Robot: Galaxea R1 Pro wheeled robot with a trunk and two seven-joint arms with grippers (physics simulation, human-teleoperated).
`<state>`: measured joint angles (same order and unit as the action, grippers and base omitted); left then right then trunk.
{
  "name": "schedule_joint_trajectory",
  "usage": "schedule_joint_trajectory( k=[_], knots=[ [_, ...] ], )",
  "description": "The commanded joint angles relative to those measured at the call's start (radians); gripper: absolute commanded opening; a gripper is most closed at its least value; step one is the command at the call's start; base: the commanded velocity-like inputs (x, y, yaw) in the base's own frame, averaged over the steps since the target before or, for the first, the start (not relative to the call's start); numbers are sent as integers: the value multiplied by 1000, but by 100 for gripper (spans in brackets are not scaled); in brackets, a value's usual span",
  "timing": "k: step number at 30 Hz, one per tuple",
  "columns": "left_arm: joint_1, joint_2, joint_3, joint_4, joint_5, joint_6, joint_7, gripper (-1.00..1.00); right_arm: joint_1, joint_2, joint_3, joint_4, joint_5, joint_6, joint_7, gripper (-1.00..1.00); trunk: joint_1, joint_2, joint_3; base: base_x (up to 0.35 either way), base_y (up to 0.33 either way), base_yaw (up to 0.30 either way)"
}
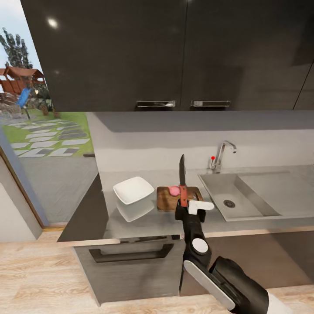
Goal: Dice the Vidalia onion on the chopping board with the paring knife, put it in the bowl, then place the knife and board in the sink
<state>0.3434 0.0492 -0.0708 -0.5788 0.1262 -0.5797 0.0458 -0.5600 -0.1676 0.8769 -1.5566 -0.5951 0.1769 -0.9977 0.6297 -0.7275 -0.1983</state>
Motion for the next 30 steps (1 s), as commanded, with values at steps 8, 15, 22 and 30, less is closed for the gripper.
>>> schedule_joint_trajectory(
  k=[8,15,22,30],
  knots=[
    [0,1,-7,-2,8,-2,5,100,-34,83,-226,48,184,405,204,-100,0,-1,-1,0,0,0],
    [0,1,-7,-3,9,-2,5,100,-141,92,-236,265,301,526,431,-100,0,-1,-1,0,0,0],
    [0,1,-7,-3,7,-2,5,100,-144,-28,-233,277,323,417,705,-100,0,-1,-1,0,0,0],
    [0,1,-7,-2,9,-2,6,100,-144,-66,-240,263,320,334,670,-100,0,-1,-1,0,0,0]
  ],
)
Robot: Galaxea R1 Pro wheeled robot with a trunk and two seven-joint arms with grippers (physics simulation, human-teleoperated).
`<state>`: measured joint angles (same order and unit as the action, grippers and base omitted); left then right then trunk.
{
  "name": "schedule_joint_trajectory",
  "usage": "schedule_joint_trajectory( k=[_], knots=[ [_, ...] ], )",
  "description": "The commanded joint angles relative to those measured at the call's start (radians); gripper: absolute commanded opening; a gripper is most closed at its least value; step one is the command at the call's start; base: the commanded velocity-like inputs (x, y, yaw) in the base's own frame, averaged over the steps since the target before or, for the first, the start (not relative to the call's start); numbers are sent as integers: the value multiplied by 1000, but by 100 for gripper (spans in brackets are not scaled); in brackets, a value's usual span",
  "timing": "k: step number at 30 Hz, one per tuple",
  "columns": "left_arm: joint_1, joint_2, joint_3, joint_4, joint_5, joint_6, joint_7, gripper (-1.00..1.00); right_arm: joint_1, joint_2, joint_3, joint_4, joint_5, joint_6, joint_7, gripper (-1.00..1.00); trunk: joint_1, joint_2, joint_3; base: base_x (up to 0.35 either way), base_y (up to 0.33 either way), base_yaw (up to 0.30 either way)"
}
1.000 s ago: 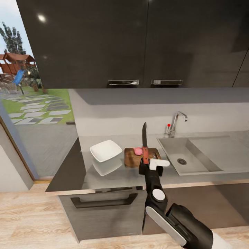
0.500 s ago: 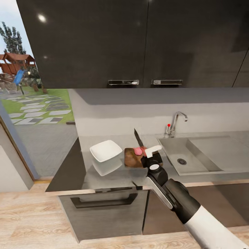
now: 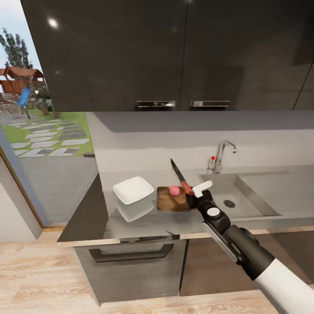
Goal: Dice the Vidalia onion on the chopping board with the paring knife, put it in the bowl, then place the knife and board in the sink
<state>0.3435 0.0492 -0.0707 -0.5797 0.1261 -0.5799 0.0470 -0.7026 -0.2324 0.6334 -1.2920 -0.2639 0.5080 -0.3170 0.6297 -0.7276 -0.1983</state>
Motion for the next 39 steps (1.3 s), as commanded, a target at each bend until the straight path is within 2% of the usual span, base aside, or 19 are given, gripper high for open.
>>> schedule_joint_trajectory(
  k=[1,3,4,5,13,15,18,19,22,31,35,39],
  knots=[
    [0,2,-8,-2,9,-2,5,100,-1,1,-2,-4,-11,2,-34,-100,0,-1,-1,0,0,0],
    [0,3,-8,-3,9,-3,6,100,-2,4,-30,-26,-8,13,-119,-100,0,-1,-1,0,0,0],
    [0,4,-8,-2,9,-3,7,100,-2,9,-38,-39,29,67,-203,-100,0,-1,-1,0,0,0],
    [0,4,-8,-2,9,-3,7,100,-2,10,-39,-41,48,89,-220,-100,0,-1,-1,0,0,0],
    [0,5,-7,-2,9,-2,8,100,-2,13,-33,-44,157,188,-251,-100,0,-1,-1,0,0,0],
    [0,5,-7,-2,9,-2,8,100,-2,15,-13,-44,179,217,-252,-100,0,-1,-1,0,0,0],
    [0,5,-7,-2,9,-2,8,100,-1,25,57,-43,213,282,-252,-100,0,-1,-1,0,0,0],
    [0,5,-7,-2,9,-2,8,100,-1,28,78,-43,218,300,-253,-100,0,-1,-1,0,0,0],
    [0,5,-7,-3,9,-2,8,100,-2,34,110,-43,225,342,-253,-100,0,-1,-1,0,0,0],
    [0,5,-7,-3,9,-2,8,100,-1,40,130,-40,226,375,-254,-100,0,-1,-1,64,-107,0],
    [0,6,-6,-3,9,-2,8,100,-2,47,197,-39,227,418,-254,-100,0,-1,-1,82,-174,0],
    [0,5,-7,-3,9,-2,8,100,-2,49,217,-37,226,434,-253,-100,0,-1,-1,28,-50,0]
  ],
)
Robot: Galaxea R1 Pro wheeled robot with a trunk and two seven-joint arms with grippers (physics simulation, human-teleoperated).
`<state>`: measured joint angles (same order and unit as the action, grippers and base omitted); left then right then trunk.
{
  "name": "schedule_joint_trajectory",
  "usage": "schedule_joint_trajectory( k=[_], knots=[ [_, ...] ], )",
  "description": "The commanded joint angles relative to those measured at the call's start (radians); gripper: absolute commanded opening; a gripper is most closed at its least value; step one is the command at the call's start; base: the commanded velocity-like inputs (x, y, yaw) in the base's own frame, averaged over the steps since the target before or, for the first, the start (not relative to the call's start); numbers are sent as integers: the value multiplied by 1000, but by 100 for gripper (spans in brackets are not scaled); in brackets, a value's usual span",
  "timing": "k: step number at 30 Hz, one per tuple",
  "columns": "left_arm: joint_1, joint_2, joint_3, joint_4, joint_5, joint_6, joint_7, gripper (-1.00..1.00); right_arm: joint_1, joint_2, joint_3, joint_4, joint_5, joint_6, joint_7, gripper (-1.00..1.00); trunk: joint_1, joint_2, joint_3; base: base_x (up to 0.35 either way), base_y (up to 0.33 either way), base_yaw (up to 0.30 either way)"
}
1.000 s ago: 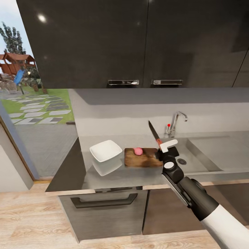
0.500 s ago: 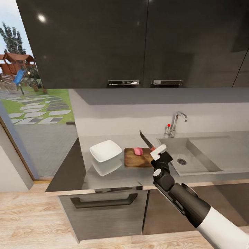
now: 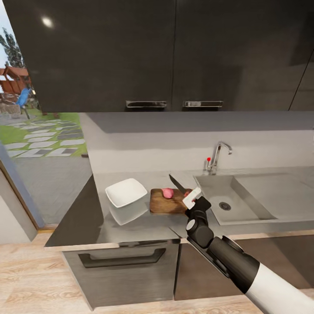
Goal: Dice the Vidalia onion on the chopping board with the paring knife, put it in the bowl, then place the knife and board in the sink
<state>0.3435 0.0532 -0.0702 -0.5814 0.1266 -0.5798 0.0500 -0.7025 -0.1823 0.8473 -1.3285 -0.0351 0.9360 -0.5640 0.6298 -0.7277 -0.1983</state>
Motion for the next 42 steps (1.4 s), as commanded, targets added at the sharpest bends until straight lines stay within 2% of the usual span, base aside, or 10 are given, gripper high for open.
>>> schedule_joint_trajectory(
  k=[1,13,18,23,42],
  knots=[
    [0,1,-8,-1,8,-2,5,100,-2,-1,6,-1,-3,8,-6,-100,0,-1,-1,9,-17,0],
    [0,2,-8,0,8,-2,5,100,-2,-2,13,4,-5,12,-5,-100,0,-1,-1,17,-2,0],
    [-1,1,-8,2,8,-2,5,100,-2,-2,43,6,-6,12,-4,-100,0,-1,-1,227,0,0],
    [-1,1,-7,3,8,-2,5,100,-2,-3,55,8,-6,12,-4,-100,0,-1,-1,73,0,0],
    [-1,2,-8,3,8,-2,5,100,-2,-6,55,9,-6,11,-2,-100,0,-1,-1,1,0,0]
  ],
)
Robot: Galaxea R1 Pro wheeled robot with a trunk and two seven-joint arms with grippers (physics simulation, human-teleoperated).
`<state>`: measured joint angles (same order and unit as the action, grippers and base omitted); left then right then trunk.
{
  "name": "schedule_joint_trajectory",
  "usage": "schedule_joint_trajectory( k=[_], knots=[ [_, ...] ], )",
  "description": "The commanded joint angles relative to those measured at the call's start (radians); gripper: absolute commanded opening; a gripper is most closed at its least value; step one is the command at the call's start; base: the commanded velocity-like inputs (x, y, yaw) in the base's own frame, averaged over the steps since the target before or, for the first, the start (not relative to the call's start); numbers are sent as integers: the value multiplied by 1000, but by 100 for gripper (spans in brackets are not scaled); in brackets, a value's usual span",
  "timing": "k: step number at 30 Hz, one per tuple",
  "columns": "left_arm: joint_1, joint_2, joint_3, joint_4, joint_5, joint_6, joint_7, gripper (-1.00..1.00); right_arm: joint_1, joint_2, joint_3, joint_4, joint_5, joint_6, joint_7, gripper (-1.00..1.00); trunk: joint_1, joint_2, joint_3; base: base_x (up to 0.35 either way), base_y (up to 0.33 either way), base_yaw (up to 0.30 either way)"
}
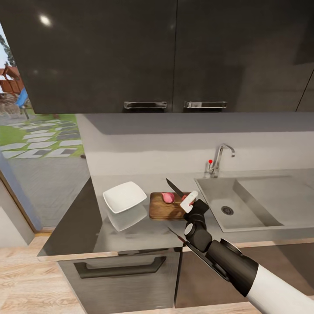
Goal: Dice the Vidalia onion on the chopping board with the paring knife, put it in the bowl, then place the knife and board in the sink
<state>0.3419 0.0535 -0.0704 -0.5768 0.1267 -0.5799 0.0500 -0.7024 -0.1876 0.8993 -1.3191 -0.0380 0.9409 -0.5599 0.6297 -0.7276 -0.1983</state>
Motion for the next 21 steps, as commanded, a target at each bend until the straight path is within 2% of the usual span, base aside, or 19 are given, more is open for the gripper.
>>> schedule_joint_trajectory(
  k=[1,7,8,10,14,21],
  knots=[
    [0,1,-7,-2,8,-2,5,100,-2,-1,4,-1,-3,6,-6,-100,0,-1,-1,0,0,0],
    [0,0,-7,-3,8,-2,5,100,0,-3,9,22,-3,7,-6,-100,0,-1,-1,81,23,0],
    [0,1,-8,-3,8,-2,5,100,0,-2,15,34,-3,7,-6,-100,0,-1,-1,45,9,0],
    [0,1,-8,-2,8,-2,5,100,0,0,53,57,-3,7,-6,-100,0,-1,-1,15,3,0],
    [0,1,-7,-2,8,-2,5,100,0,0,76,65,-3,7,-6,-100,0,-1,-1,4,1,0],
    [0,1,-7,-1,8,-2,5,100,0,2,80,66,-3,7,-6,-100,0,-1,-1,0,0,0]
  ],
)
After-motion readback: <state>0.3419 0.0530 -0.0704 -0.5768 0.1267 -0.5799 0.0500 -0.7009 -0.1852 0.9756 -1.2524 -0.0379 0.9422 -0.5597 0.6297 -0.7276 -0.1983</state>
